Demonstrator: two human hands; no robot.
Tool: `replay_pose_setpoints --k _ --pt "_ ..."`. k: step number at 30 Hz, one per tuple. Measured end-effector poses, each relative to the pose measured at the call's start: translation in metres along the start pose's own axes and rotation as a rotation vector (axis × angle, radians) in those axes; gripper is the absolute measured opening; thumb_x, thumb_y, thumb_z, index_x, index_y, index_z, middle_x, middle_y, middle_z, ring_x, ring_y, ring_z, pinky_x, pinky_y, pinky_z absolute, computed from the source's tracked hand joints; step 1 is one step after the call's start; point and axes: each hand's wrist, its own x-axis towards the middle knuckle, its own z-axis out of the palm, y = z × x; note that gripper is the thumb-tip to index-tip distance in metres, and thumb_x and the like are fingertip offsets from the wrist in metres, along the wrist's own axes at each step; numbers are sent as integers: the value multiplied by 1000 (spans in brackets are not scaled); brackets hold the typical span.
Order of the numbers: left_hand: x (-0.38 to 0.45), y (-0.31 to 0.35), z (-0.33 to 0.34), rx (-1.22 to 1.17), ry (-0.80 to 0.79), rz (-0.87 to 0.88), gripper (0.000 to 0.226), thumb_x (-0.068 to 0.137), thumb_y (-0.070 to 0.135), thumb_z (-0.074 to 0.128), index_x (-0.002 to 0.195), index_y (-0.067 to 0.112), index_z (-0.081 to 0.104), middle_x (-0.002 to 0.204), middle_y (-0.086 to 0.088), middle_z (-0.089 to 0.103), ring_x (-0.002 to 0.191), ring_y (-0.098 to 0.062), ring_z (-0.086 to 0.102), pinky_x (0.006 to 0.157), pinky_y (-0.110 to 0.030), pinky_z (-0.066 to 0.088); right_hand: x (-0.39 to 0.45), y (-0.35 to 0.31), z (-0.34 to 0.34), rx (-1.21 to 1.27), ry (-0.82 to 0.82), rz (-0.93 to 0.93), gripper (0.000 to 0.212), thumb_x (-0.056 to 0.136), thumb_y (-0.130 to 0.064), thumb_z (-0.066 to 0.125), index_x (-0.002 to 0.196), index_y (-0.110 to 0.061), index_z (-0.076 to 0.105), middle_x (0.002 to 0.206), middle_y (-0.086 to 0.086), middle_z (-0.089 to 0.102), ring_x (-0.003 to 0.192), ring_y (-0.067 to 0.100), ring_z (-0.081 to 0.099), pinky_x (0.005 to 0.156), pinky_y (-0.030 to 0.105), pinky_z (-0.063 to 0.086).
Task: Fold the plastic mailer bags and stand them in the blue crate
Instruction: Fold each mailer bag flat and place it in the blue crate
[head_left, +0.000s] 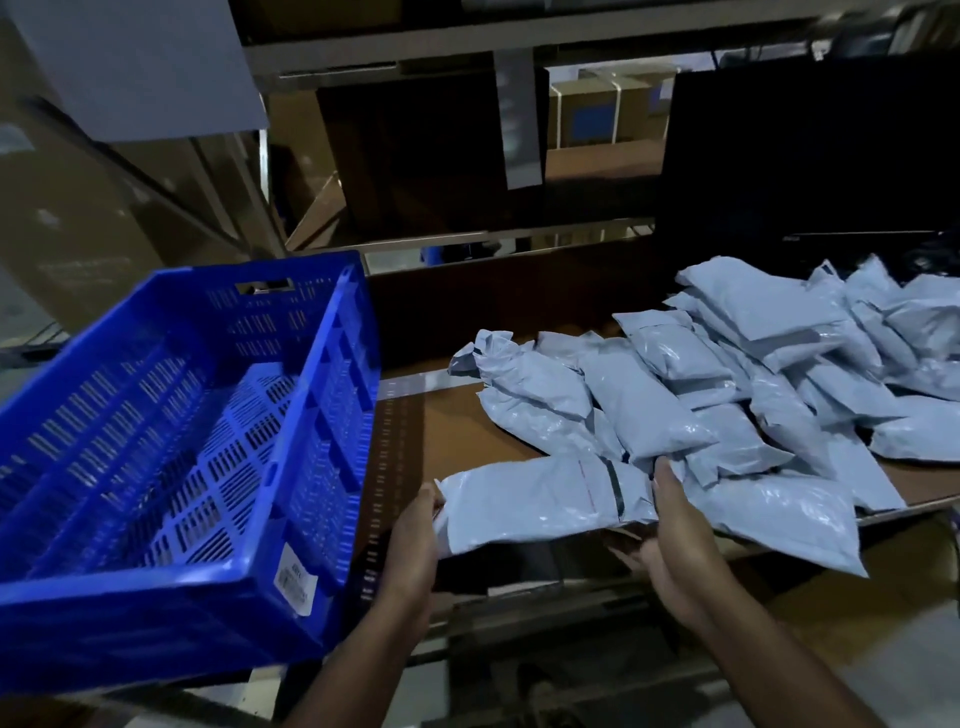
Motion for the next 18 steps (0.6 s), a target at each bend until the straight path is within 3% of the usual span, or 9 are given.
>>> replay_pose_setpoints --k 2,3,5,7,10,14,16,18 --pt "8 -7 -3 194 2 126 21 101 44 57 106 26 64 103 2 69 92 -13 63 82 -37 51 0 1 -3 -225 -19 -40 46 97 -58 51 127 -26 63 119 1 72 111 23 66 101 50 49" --pt "12 -13 -4 263 0 161 25 98 42 63 113 22 63 109 0 69 96 -14 65 85 -38 54 1 4 -5 -412 -11 -114 42 97 -51 58 128 -23 62 122 0 70 112 22 65 100 45 49" --pt "13 -19 -4 311 12 195 30 93 34 72 117 21 60 111 0 70 97 -13 67 85 -40 58 1 11 -8 -832 83 -403 39 96 -29 66 132 -16 58 121 -2 66 112 21 62 94 32 47" --pt "10 -21 -3 391 36 271 40 89 30 78 122 23 56 106 6 69 92 -6 65 77 -31 58 -3 20 -9 -1136 191 -655 52 93 -21 67 142 -17 49 127 0 62 113 22 61 91 31 48" --pt "8 -25 -4 580 76 446 65 84 32 82 138 23 47 127 1 65 106 -11 61 86 -29 54 1 38 -9 -1347 265 -780 70 85 -18 76 147 -17 42 134 4 55 118 23 57 90 38 55" --pt "4 -28 -7 854 55 649 85 74 38 89 144 23 43 147 4 38 132 -16 46 100 -33 50 3 45 -11 -1539 324 -860 62 82 -19 78 139 -15 52 137 10 55 125 28 53 94 43 54" --pt "2 -30 -8 941 114 735 84 72 42 89 142 26 45 148 6 35 137 -14 36 104 -34 47 0 45 -7 -1567 276 -882 53 86 -20 72 137 -15 56 139 8 55 128 26 51 101 41 50" --pt "2 -28 -4 895 63 836 60 83 37 81 134 29 52 140 11 45 132 -10 41 103 -30 46 -2 45 3 -1572 181 -910 46 91 -24 67 137 -19 58 141 3 55 130 21 49 104 37 47"
